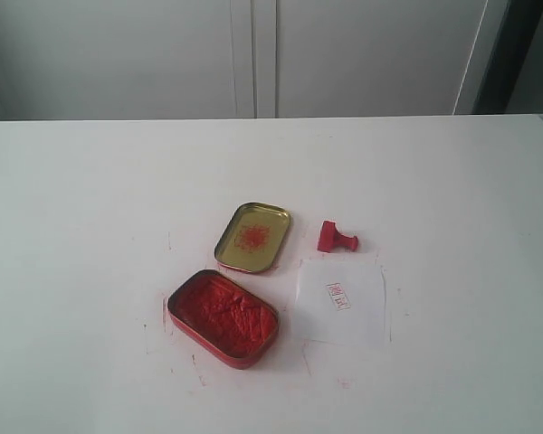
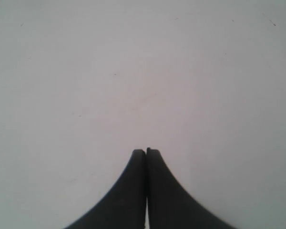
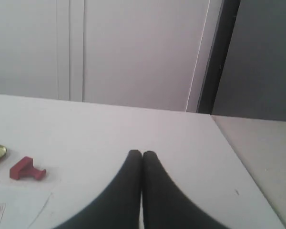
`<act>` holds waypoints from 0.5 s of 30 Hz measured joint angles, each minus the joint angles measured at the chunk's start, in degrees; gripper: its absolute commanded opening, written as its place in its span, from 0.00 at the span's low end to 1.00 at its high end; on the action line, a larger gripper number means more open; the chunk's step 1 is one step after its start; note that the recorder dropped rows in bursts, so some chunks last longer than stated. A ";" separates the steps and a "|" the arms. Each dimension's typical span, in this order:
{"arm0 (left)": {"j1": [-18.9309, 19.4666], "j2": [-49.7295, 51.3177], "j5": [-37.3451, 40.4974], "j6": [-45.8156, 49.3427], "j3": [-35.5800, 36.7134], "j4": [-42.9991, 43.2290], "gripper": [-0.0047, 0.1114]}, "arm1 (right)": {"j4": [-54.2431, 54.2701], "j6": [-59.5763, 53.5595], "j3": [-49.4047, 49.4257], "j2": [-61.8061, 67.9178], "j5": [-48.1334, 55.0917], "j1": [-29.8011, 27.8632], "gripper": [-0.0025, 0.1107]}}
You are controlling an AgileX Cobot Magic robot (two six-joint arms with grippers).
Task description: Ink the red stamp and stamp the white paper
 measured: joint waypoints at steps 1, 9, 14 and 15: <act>0.00 0.00 0.00 0.00 0.00 0.00 0.04 | 0.00 0.00 1.45 0.00 0.10 0.00 0.02; 0.00 0.00 0.00 0.00 0.00 0.00 0.04 | 0.00 0.00 6.71 0.00 0.61 0.00 0.02; 0.00 0.00 0.00 0.00 0.00 0.00 0.04 | 0.00 0.00 6.83 0.00 0.61 0.00 0.02; 0.00 0.00 0.00 0.00 0.00 0.00 0.04 | 0.00 0.00 6.83 0.00 0.61 0.00 0.02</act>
